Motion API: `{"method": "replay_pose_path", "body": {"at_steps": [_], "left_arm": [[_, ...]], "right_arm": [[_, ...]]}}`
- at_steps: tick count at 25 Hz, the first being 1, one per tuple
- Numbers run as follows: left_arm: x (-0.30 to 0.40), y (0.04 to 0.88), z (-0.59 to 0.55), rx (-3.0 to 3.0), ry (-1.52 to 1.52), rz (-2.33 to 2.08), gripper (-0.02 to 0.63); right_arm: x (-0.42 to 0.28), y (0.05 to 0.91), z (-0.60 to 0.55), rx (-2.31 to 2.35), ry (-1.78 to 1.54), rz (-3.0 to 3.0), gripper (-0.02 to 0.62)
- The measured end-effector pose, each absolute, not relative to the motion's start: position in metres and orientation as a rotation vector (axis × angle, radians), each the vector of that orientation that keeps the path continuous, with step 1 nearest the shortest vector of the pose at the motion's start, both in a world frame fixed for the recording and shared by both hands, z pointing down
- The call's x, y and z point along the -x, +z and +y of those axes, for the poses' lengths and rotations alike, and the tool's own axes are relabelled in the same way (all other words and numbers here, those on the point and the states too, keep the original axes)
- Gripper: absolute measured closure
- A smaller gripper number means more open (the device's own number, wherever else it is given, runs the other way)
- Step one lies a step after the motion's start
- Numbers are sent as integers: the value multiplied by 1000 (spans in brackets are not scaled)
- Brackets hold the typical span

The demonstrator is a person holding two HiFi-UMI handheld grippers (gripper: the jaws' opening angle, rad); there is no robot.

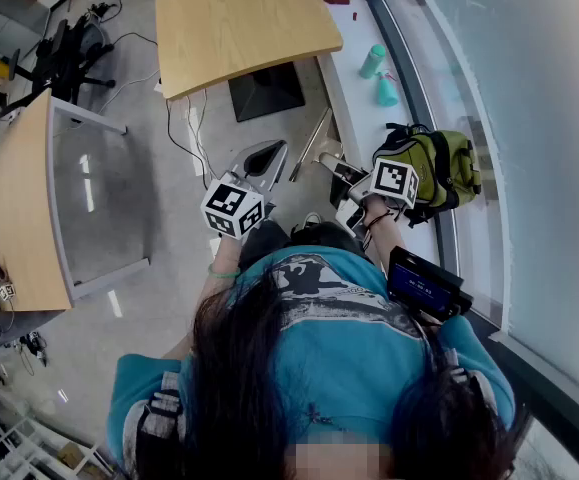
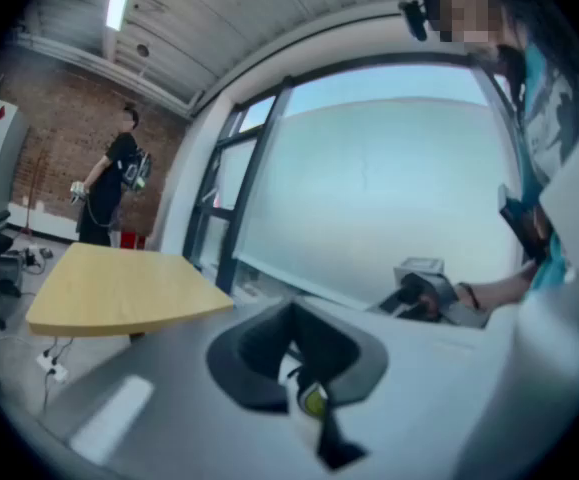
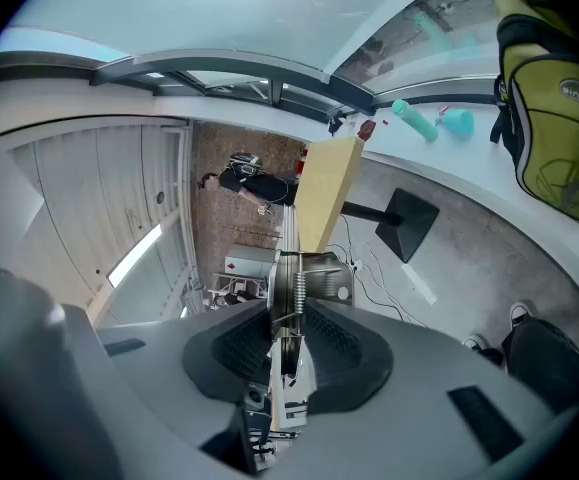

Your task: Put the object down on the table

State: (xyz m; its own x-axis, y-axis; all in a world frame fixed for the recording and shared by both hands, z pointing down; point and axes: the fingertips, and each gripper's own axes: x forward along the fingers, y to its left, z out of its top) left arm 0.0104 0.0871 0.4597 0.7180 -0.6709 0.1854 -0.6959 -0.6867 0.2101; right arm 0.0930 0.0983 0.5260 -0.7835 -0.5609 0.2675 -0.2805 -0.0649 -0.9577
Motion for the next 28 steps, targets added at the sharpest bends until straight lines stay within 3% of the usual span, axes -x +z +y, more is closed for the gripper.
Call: {"method": "replay_pose_path", "body": {"at_steps": [14,28], "left_arm": [[-23,469,72,-2613,125,-1113,603],[15,480,-63,-2651,187,-1011,603]], "right_arm": [[-97,553,83,867,-2042,1999,497],[-70,556,-44,956,-2031,1883,497]]}}
